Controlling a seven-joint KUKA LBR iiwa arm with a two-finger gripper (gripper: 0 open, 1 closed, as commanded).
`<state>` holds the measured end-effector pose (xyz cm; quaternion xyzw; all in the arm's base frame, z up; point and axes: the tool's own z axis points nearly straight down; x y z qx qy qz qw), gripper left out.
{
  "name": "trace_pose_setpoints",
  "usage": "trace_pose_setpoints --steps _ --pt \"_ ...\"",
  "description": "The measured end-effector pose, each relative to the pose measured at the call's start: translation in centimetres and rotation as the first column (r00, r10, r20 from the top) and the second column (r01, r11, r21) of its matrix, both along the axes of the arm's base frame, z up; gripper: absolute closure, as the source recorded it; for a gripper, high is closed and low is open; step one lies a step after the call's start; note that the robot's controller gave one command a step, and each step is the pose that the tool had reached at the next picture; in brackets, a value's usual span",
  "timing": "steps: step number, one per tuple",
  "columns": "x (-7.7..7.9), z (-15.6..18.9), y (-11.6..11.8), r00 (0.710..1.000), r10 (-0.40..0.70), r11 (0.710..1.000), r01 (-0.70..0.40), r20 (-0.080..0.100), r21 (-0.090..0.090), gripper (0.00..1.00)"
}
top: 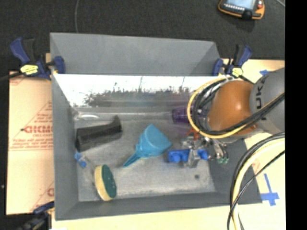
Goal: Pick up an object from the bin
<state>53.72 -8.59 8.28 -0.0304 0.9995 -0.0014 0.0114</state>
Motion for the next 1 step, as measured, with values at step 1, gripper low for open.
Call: trace_pose_setpoints --steps 1 --pt "0.08 1.20 -0.04 1.000 0.000 1.000 0.000 0.003 -0.001 1.00"
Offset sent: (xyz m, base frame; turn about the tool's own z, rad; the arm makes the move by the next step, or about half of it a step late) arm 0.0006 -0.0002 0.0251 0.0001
